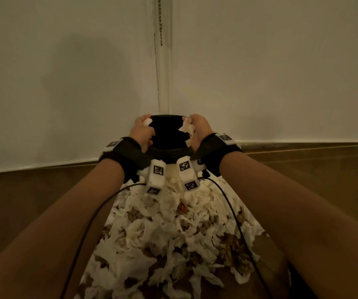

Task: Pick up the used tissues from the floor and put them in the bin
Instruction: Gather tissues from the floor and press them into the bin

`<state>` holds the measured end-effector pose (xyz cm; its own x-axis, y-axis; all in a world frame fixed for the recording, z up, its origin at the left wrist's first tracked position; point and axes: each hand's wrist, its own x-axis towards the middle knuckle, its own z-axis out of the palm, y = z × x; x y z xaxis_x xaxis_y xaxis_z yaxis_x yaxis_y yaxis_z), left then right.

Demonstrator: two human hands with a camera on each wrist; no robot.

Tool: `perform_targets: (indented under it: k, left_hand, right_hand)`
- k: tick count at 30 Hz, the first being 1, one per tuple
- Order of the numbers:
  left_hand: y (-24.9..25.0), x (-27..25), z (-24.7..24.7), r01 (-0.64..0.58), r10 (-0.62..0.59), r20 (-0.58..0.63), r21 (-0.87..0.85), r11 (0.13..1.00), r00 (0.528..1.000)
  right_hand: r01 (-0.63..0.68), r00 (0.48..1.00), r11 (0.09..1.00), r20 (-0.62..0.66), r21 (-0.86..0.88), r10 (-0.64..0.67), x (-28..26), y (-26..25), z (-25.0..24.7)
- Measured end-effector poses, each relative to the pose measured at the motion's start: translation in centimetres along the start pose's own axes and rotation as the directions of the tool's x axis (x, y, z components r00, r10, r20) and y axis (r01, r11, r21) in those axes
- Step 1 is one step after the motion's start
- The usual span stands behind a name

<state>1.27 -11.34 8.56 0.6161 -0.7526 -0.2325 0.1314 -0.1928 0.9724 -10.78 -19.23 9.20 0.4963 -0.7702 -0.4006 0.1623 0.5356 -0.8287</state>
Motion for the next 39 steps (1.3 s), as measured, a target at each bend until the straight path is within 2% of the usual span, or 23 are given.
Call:
perform_targets:
  k: [2, 7, 13, 15, 17, 20, 24, 29, 31, 33, 35, 39]
  left_hand:
    - [0.3, 0.9, 0.2, 0.024, -0.025, -0.017, -0.047, 0.999, 1.0]
    - [-0.6, 2.4, 0.4, 0.084, -0.083, 0.014, -0.2, 0.976, 0.996]
    - [-2.8, 1.4, 0.1, 0.029, -0.023, 0.023, -0.271, 0.962, 0.999]
    - [-3.4, 0.6, 0.1, 0.025, -0.025, 0.003, -0.208, 0.978, 1.0]
    - [-4.3, -0.1, 0.4, 0.012, -0.012, 0.007, -0.076, 0.997, 1.0]
    - [-6.5, -1.1, 1.3, 0.014, -0.02, 0.077, 0.078, 0.997, 0.997]
    - [-10.8, -3.0, 2.5, 0.016, -0.06, 0.172, 0.247, 0.969, 0.983]
    - [-15.5, -5.5, 4.6, -0.011, -0.101, 0.249, 0.411, 0.911, 0.963]
    - [-16.9, -6.8, 5.6, -0.089, -0.068, 0.277, 0.514, 0.853, 0.958]
    - [-18.0, -8.0, 6.6, -0.237, 0.002, 0.324, 0.687, 0.687, 0.946]
    - [-19.0, -9.0, 7.3, -0.337, 0.028, 0.385, 0.768, 0.544, 0.922]
    - [-21.0, -10.5, 8.9, -0.492, -0.086, 0.555, 0.791, 0.363, 0.828]
  right_hand:
    - [-0.036, 0.998, 0.995, 0.046, 0.088, 0.033, 1.1, -0.1, 0.0]
    - [-0.013, 1.0, 0.998, 0.011, 0.059, 0.012, 2.9, 1.3, -0.8]
    - [0.085, 0.996, 0.992, -0.028, 0.096, -0.082, 2.8, 1.9, -3.3]
    - [0.097, 0.993, 0.992, -0.069, 0.084, -0.091, 2.7, 2.3, -4.5]
    - [0.094, 0.988, 0.994, -0.128, 0.05, -0.087, 2.3, 2.8, -5.8]
    - [0.046, 0.98, 0.989, -0.188, -0.139, -0.071, 1.5, 4.2, -7.9]
    - [-0.046, 0.965, 0.961, -0.26, -0.274, -0.027, 0.0, 7.1, -11.4]
    - [-0.166, 0.95, 0.874, -0.312, -0.457, 0.018, -2.2, 10.7, -15.9]
    - [-0.211, 0.937, 0.846, -0.348, -0.491, 0.031, -3.0, 11.9, -17.6]
    - [-0.271, 0.917, 0.816, -0.396, -0.51, 0.057, -4.1, 13.1, -19.1]
    - [-0.319, 0.896, 0.769, -0.44, -0.553, 0.055, -5.1, 14.5, -20.4]
    - [-0.392, 0.872, 0.597, -0.489, -0.7, -0.001, -7.2, 16.8, -23.1]
